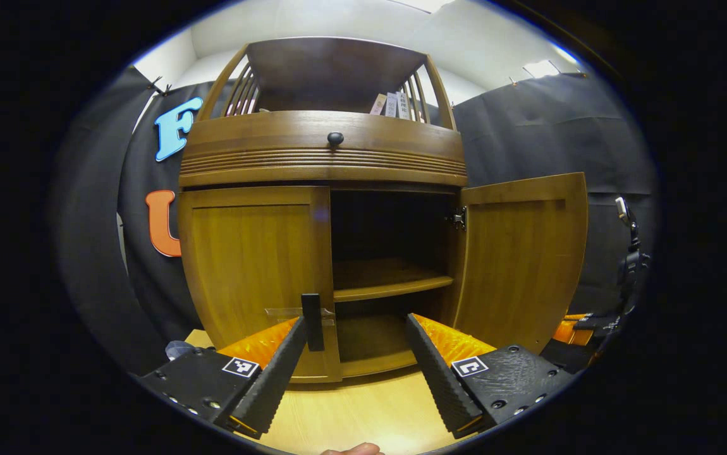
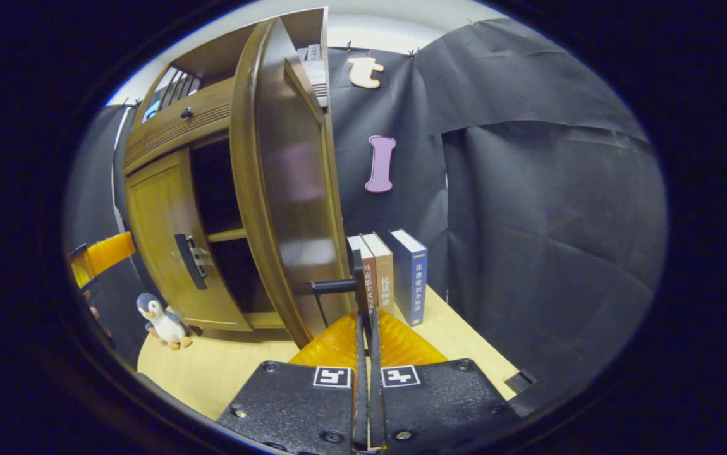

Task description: Open the right door of the double-door shoe cabinet with the right hand, and open the left door with the left hand.

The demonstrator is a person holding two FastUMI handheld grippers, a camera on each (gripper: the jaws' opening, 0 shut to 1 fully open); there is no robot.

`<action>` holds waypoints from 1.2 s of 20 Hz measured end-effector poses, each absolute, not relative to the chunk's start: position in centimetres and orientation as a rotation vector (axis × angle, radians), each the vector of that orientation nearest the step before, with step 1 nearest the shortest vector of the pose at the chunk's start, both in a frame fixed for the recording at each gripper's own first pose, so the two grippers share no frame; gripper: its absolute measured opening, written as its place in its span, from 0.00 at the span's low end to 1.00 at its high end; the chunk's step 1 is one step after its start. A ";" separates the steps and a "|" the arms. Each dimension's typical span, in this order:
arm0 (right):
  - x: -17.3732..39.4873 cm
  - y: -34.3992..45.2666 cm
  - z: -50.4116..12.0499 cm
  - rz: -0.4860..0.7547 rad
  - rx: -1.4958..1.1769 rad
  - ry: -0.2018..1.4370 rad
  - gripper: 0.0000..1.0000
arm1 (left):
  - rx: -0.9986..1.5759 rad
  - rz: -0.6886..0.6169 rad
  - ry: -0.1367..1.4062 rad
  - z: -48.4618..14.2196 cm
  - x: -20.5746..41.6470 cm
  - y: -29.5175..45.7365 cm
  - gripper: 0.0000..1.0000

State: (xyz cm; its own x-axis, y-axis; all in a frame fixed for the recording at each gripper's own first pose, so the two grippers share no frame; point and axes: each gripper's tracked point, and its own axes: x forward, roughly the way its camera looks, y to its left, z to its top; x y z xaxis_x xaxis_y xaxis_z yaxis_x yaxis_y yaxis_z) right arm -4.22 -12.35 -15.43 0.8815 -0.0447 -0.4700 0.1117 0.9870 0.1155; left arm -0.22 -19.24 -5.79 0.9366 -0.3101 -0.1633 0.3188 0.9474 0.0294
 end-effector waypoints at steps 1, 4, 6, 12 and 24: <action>-4.3 -12.7 -15.4 -0.083 0.138 0.487 0.05 | 0.056 -0.325 0.160 -5.8 -0.1 -19.4 0.95; -4.8 -14.5 -15.3 -0.112 0.154 0.481 0.05 | 0.057 -0.334 0.164 -6.2 -0.1 -20.0 0.94; -5.2 -16.1 -15.5 -0.141 0.167 0.470 0.04 | 0.058 -0.338 0.173 -6.4 0.1 -20.3 0.95; -6.3 -18.3 -15.0 -0.170 0.170 0.444 0.04 | 0.041 -0.345 0.190 -7.1 1.2 -21.0 0.94; -10.2 -20.0 -12.8 -0.308 0.158 0.367 0.04 | 0.036 -0.155 0.324 -14.5 11.0 -14.3 0.94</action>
State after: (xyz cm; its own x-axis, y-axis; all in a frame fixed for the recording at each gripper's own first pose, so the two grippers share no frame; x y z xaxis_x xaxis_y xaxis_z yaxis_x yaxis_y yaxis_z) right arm -10.20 -20.03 -12.78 0.8876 -0.2666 -0.3756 0.3233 0.9415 0.0957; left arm 11.05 -14.27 -14.53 0.9364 -0.1455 -0.3195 0.1570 0.9875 0.0105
